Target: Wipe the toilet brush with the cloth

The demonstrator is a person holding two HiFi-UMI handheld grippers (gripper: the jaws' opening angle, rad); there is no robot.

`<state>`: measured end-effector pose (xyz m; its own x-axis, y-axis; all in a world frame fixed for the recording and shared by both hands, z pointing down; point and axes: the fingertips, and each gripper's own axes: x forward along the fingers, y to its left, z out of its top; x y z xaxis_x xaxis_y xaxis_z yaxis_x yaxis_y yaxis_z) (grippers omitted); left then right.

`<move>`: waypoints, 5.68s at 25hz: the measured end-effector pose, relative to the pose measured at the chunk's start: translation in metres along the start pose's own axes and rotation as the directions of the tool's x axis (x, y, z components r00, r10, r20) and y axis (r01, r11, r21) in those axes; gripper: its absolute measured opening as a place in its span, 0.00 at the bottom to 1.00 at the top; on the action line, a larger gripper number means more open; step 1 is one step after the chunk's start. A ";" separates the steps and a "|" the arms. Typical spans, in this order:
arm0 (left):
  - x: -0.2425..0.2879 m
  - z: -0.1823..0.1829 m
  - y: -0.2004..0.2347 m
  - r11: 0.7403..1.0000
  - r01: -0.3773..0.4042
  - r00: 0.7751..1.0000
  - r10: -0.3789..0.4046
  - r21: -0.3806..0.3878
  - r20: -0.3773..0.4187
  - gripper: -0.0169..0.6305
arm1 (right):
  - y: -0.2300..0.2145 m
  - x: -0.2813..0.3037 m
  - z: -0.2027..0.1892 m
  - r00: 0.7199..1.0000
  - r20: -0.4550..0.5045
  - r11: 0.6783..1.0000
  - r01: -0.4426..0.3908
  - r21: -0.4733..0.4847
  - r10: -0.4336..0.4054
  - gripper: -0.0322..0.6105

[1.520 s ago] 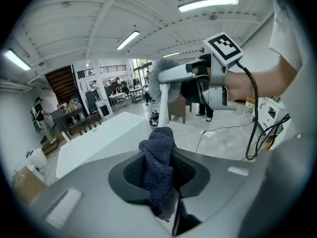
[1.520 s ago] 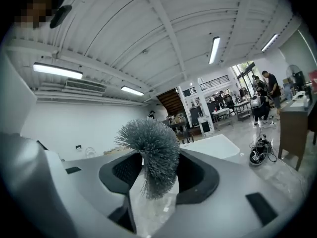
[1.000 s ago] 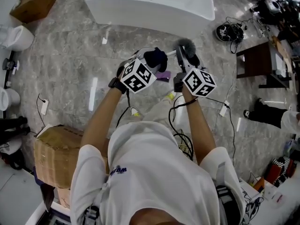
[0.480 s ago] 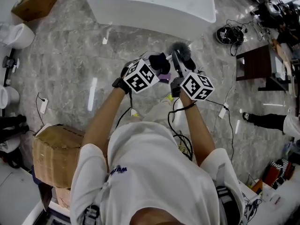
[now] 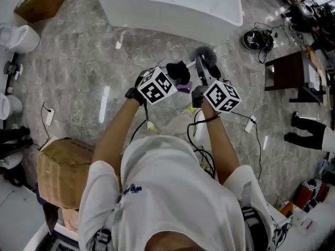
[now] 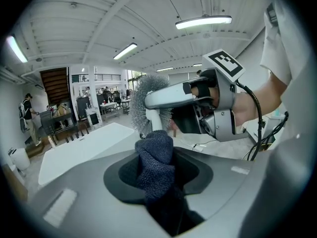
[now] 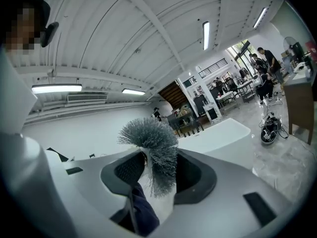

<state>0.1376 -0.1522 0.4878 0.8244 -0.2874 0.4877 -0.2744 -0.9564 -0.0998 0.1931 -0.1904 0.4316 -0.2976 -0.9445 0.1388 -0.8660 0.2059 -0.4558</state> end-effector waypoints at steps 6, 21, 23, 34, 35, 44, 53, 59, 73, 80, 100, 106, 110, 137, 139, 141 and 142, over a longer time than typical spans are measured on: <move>-0.002 -0.009 0.003 1.000 0.002 1.000 -0.002 -0.021 -0.009 0.23 | 0.002 0.004 0.003 1.000 0.000 0.999 0.000 -0.033 0.000 0.33; -0.019 -0.025 0.010 0.998 -0.033 0.999 0.032 -0.054 -0.011 0.22 | 0.018 0.011 0.007 0.999 0.000 0.996 -0.039 -0.077 0.040 0.33; -0.021 -0.028 0.010 0.998 -0.034 0.999 0.034 -0.057 -0.012 0.22 | 0.019 0.012 0.008 0.999 0.002 0.996 -0.042 -0.079 0.042 0.33; -0.035 -0.041 0.012 0.996 -0.056 0.998 0.054 -0.070 -0.028 0.22 | 0.026 0.015 0.014 0.998 0.009 0.995 -0.064 -0.082 0.065 0.33; -0.036 -0.043 0.012 0.996 -0.058 0.998 0.056 -0.070 -0.028 0.22 | 0.027 0.016 0.014 0.998 0.010 0.994 -0.065 -0.082 0.066 0.33; -0.046 -0.050 0.009 0.996 -0.062 0.998 0.060 -0.065 -0.029 0.22 | 0.029 0.012 0.014 0.998 0.009 0.995 -0.066 -0.074 0.067 0.33; -0.048 -0.059 0.005 0.995 -0.065 0.997 0.063 -0.077 -0.036 0.23 | 0.024 0.007 0.016 0.998 0.009 0.996 -0.056 -0.073 0.057 0.33; -0.056 -0.073 0.008 0.993 -0.073 0.996 0.068 -0.093 -0.055 0.23 | 0.024 0.008 0.016 0.999 0.009 0.996 -0.051 -0.072 0.052 0.33; -0.062 -0.091 0.017 0.977 -0.109 0.994 0.104 -0.181 -0.038 0.21 | 0.015 0.001 0.023 0.999 0.016 0.996 -0.044 -0.082 0.046 0.33; -0.072 -0.103 0.024 0.969 -0.150 0.988 0.141 -0.198 -0.059 0.19 | 0.017 0.000 0.026 0.999 0.028 0.996 -0.043 -0.074 0.045 0.33; -0.081 -0.052 0.061 0.858 -0.424 0.890 0.454 -0.290 0.041 0.19 | 0.068 0.013 -0.013 0.992 -0.031 0.988 -0.128 -0.091 0.126 0.32; -0.078 -0.024 0.054 0.880 -0.375 0.902 0.419 -0.292 0.104 0.16 | 0.083 0.021 -0.036 0.984 -0.078 0.972 -0.173 -0.158 0.162 0.23; -0.077 -0.021 0.052 0.880 -0.423 0.888 0.450 -0.216 0.094 0.15 | 0.087 0.042 -0.036 0.983 -0.093 0.964 -0.172 -0.202 0.156 0.22; -0.224 -0.096 0.052 0.520 -0.587 0.639 0.768 -0.620 0.039 0.14 | 0.065 -0.009 -0.038 0.998 -0.058 0.956 -0.048 -0.290 0.033 0.23; -0.229 -0.106 0.045 0.509 -0.590 0.638 0.770 -0.627 0.025 0.14 | 0.067 -0.012 -0.045 0.996 -0.078 0.953 -0.053 -0.300 0.030 0.23; -0.234 -0.113 0.041 0.499 -0.594 0.637 0.771 -0.631 0.010 0.14 | 0.069 -0.014 -0.050 0.995 -0.094 0.951 -0.061 -0.304 0.034 0.23; -0.236 -0.116 0.039 0.495 -0.595 0.637 0.771 -0.633 0.004 0.14 | 0.070 -0.016 -0.051 0.994 -0.100 0.951 -0.067 -0.303 0.038 0.23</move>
<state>-0.1247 -0.1156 0.4692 0.3155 -0.9206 0.2301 -0.9399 -0.2699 0.2092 0.1166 -0.1481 0.4428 -0.3689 -0.9057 0.2089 -0.9252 0.3363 -0.1757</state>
